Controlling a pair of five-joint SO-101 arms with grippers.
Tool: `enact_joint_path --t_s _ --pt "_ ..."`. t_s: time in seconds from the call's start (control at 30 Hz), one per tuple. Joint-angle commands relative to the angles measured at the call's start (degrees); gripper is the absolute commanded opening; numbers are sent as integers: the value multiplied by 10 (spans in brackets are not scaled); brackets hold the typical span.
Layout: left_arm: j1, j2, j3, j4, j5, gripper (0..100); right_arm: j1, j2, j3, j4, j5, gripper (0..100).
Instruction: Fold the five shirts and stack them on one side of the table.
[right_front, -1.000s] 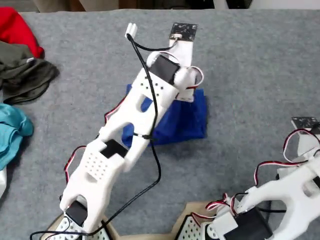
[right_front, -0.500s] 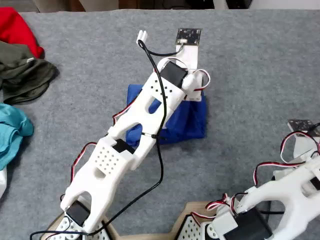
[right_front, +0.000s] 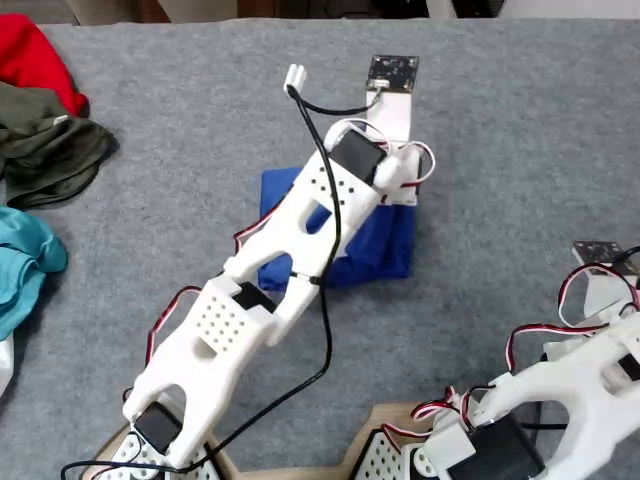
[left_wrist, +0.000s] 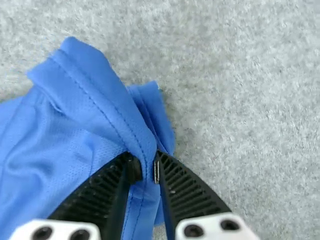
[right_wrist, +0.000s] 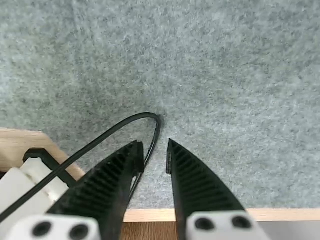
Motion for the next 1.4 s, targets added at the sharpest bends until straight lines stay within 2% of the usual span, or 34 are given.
enact_joint_path --t_s 0.0,0.2,0.4,0.6,0.73,0.93,1.07,1.23,1.37 --pt "4 -9 -25 -21 1 25 -7 -20 1 -5 5 103" --pt "-2 -9 -25 -18 2 202 -7 -20 1 -5 6 103" --pt "-26 -10 -26 -17 1 200 -7 -20 1 -2 7 103" --pt "-91 -10 -30 23 -4 143 -19 -24 -7 24 6 92" --pt "-126 0 -5 33 -4 71 -101 -24 -28 84 -2 16" --pt "-168 36 8 40 -43 19 -268 -25 -101 106 -128 12" --pt "-197 65 8 47 -48 20 -422 -23 -175 127 -213 12" --pt "-226 94 7 43 -48 20 -586 0 -203 72 -302 11" --pt "-240 111 7 42 -49 20 -627 68 -195 -11 -347 8"
